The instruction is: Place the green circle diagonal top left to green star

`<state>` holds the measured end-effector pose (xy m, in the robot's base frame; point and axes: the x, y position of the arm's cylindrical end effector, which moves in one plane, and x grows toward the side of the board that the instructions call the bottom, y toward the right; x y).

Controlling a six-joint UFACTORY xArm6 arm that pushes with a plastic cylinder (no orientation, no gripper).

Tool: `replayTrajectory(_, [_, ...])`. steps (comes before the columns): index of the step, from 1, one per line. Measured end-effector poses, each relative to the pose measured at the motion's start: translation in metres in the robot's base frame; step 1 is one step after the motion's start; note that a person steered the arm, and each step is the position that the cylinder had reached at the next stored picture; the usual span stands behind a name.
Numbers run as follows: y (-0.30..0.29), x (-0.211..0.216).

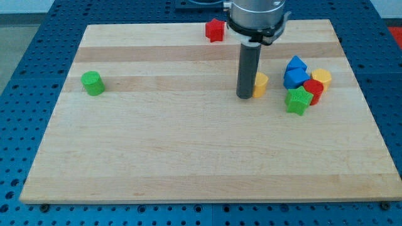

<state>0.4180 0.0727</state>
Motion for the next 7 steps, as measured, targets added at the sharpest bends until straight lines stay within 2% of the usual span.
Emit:
replayTrajectory(2, [0.029, -0.017])
replayTrajectory(4, [0.038, -0.015])
replayTrajectory(6, [-0.065, 0.041])
replayTrajectory(7, [-0.133, 0.045])
